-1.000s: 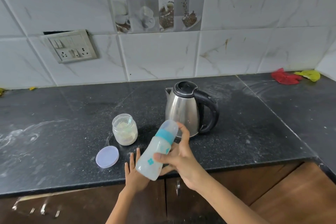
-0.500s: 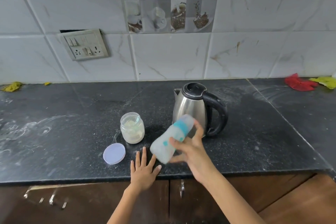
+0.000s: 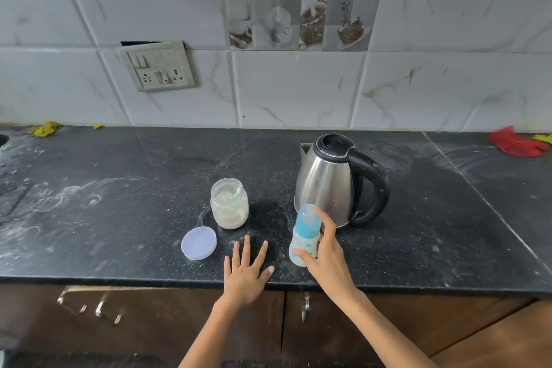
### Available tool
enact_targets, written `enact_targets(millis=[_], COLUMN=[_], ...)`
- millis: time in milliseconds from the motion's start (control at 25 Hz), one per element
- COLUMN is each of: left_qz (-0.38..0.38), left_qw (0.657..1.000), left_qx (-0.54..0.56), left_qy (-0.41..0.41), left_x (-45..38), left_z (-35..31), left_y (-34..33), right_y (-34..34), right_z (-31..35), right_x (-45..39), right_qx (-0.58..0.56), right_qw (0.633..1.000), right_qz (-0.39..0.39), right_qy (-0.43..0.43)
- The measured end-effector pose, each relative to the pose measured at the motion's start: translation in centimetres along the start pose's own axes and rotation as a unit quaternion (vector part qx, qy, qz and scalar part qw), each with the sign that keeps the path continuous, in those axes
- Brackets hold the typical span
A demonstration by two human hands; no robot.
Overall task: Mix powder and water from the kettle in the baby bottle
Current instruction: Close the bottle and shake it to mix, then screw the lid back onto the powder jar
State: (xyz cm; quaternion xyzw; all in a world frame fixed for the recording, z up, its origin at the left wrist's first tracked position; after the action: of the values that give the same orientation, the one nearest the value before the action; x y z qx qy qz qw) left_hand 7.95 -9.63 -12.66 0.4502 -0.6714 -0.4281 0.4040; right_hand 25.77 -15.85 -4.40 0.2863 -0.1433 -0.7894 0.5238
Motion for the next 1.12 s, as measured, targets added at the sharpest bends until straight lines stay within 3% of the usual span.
enact_targets(millis=[160, 480, 680, 760, 880, 1000, 1120], left_qz=[0.005, 0.009, -0.005, -0.029, -0.142, -0.260, -0.281], left_qw=[1.000, 1.000, 1.000, 0.998, 0.984, 0.961, 0.952], left_qx=[0.001, -0.002, 0.016, 0.045, 0.096, 0.100, 0.097], left_qy=[0.004, -0.001, -0.014, -0.035, -0.042, 0.002, 0.066], left_x=[-0.1, -0.2, 0.4, 1.3, 3.1, 4.4, 3.6], left_z=[0.2, 0.3, -0.1, 0.0, 1.6, 4.9, 8.5], left_y=[0.0, -0.2, 0.3, 1.2, 3.1, 5.6, 7.6], right_y=[-1.6, -2.4, -2.5, -3.4, -4.9, -6.6, -8.6], right_z=[-1.4, -2.3, -1.4, -0.4, 1.2, 2.7, 3.8], right_x=[0.0, -0.8, 3.2, 4.9, 4.8, 3.2, 1.5], right_qx=[0.018, -0.080, -0.073, -0.082, -0.069, -0.065, -0.061], right_qw=[1.000, 0.993, 0.978, 0.982, 0.993, 0.996, 0.997], right_qz=[-0.015, -0.031, -0.166, -0.145, -0.072, -0.024, 0.019], right_qy=[-0.008, -0.083, -0.105, -0.092, -0.071, -0.060, -0.047])
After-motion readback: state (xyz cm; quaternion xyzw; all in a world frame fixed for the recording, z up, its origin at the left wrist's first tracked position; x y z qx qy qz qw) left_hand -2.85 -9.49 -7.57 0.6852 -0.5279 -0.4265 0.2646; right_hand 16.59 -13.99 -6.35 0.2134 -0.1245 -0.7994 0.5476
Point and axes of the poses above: each hand's wrist, its own x-axis away from the middle knuckle, its own y-axis out of the back of the hand, z = x × y, the point moved 2 cm from there along -x, towards the middle knuckle, and after that the axes turned 7 degrees about -z, right-handed, at the moved point
